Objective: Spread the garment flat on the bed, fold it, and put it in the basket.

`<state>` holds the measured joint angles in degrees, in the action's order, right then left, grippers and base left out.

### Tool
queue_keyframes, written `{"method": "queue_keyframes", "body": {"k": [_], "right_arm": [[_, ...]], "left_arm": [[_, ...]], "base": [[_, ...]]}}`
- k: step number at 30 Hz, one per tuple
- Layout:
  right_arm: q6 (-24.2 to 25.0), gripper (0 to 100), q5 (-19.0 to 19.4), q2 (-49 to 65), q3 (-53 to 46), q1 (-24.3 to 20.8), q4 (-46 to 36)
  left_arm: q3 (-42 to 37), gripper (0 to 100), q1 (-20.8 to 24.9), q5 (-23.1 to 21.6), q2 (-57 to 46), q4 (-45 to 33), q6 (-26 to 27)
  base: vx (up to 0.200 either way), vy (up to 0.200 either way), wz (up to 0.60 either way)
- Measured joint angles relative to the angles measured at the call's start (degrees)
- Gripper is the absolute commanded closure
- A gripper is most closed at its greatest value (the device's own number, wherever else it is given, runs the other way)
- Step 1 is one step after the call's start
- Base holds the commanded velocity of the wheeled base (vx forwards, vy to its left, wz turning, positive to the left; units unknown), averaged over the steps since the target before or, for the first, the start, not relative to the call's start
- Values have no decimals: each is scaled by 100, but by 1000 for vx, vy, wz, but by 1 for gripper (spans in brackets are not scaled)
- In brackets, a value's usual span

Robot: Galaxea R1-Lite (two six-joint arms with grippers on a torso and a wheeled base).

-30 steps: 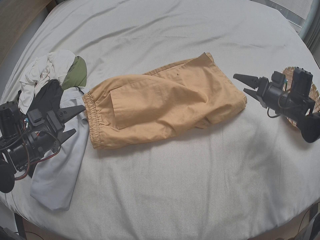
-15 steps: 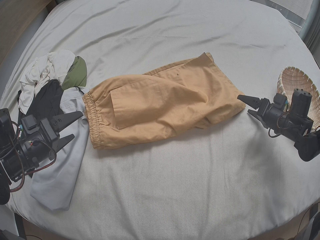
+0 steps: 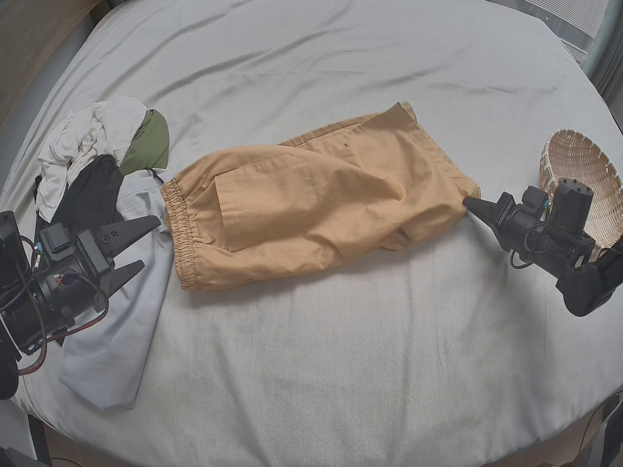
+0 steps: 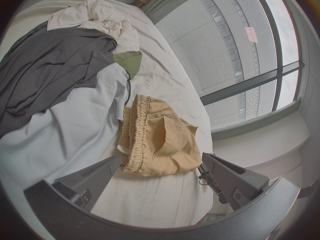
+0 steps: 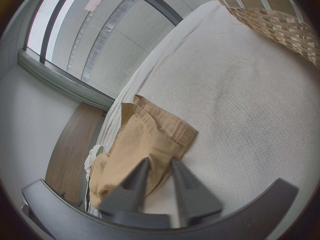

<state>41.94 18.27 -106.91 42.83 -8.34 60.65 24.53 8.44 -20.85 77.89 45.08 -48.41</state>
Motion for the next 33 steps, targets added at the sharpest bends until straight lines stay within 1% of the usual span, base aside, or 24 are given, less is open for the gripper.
{"method": "queue_keyframes", "body": {"k": [13, 20, 21, 33], "right_arm": [[0, 100, -44, 11, 321, 182, 77], [0, 100, -46, 2, 334, 162, 354], [-4, 0, -49, 0, 323, 160, 354], [-59, 0, -57, 162, -24, 195, 202]], "left_arm": [[-33, 0, 43, 2, 4, -1, 0], [-52, 0, 46, 2, 9, -1, 7], [-55, 0, 46, 2, 9, -1, 7], [-85, 0, 43, -1, 11, 0, 10]], "base": [[0, 0, 0], [0, 0, 0], [0, 0, 0], [0, 0, 0]]}}
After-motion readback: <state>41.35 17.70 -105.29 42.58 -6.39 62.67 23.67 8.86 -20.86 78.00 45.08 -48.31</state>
